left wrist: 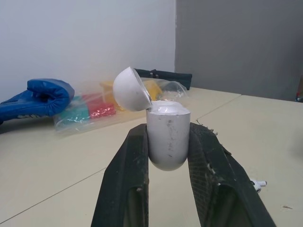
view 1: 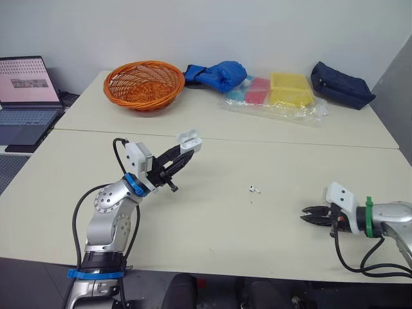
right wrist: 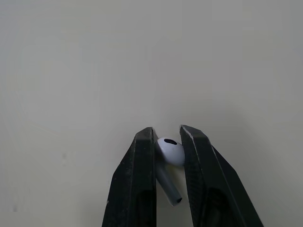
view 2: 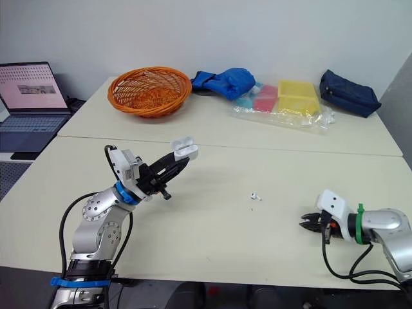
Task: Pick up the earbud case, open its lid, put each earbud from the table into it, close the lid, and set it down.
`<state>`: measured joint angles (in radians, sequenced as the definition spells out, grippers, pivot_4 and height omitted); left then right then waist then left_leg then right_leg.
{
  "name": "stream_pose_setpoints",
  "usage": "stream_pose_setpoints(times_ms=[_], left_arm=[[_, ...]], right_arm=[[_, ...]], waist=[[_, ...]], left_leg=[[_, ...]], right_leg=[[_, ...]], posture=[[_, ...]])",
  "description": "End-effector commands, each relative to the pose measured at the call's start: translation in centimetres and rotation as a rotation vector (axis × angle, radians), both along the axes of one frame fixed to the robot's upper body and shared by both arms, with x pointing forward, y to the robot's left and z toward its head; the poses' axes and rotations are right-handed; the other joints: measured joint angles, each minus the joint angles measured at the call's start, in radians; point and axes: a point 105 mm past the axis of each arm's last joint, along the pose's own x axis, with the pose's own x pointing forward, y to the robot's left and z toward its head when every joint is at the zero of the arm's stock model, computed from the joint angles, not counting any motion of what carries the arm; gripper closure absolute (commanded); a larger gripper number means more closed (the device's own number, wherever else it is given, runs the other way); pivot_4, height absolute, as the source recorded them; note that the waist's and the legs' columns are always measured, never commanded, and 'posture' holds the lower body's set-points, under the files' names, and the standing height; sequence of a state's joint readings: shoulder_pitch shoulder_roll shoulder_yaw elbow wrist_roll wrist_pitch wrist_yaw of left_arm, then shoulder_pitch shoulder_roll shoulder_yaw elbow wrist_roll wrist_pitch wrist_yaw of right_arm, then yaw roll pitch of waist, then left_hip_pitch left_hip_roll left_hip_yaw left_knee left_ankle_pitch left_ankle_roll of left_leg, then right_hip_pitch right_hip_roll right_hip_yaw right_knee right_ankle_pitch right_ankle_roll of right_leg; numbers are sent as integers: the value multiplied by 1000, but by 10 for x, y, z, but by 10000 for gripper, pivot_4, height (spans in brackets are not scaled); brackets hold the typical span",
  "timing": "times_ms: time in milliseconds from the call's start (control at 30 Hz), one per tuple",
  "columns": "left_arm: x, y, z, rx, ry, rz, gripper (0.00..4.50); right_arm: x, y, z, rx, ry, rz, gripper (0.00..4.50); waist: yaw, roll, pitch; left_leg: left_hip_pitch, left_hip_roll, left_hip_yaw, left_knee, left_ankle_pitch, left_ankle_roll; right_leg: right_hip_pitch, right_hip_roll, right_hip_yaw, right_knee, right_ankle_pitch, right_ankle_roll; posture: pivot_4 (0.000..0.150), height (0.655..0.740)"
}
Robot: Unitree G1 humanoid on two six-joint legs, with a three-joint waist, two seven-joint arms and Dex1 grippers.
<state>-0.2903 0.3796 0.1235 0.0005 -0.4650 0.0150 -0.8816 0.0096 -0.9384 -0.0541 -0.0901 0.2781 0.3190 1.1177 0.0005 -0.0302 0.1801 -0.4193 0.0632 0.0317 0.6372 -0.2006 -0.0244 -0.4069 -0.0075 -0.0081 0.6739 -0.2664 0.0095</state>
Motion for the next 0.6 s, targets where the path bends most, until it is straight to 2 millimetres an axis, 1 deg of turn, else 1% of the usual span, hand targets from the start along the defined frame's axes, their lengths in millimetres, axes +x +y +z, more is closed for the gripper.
stream_pose_setpoints(times_ms=[33,133,233,333,400,433,500,600], left_arm=[[-4,2,13,-2,-53,4,37326],[-6,2,12,2,-52,2,37326],[-7,4,12,5,-51,4,37326],[-7,4,11,6,-50,4,37326],[-7,3,11,4,-49,4,37326],[-8,3,11,4,-48,3,37326],[-8,3,10,5,-47,5,37326],[-9,2,9,2,-44,6,37326]], right_arm=[[-7,-9,6,14,-11,16,40778],[-16,-17,-1,-18,18,31,40778],[-20,-24,-7,-55,49,21,40778],[-16,-28,-10,-91,58,2,40778],[-14,-27,-8,-100,53,5,33387],[-14,-25,-7,-90,67,7,30575],[-15,-26,-6,-94,74,11,23139],[-20,-31,-6,-144,97,29,12220]], waist=[[0,0,0],[-1,0,0],[-1,0,0],[-1,0,0],[-1,0,0],[-1,0,0],[0,0,0],[0,0,0]], left_leg=[[0,0,0,0,0,0],[1,0,0,0,0,0],[2,0,0,0,0,0],[2,0,0,0,0,0],[2,0,0,1,0,0],[2,0,0,1,0,0],[2,0,0,2,0,0],[2,0,0,2,0,0]], right_leg=[[0,0,0,0,0,0],[0,0,0,0,0,0],[1,0,0,0,0,0],[1,0,0,0,0,0],[2,0,0,0,0,0],[2,0,0,0,0,0],[2,-1,0,0,0,1],[2,-1,1,0,0,1]], posture=[[1500,7400],[1500,7400],[1500,7400],[1500,7400],[1500,7400],[1500,7400],[1500,7400],[1500,7400]])
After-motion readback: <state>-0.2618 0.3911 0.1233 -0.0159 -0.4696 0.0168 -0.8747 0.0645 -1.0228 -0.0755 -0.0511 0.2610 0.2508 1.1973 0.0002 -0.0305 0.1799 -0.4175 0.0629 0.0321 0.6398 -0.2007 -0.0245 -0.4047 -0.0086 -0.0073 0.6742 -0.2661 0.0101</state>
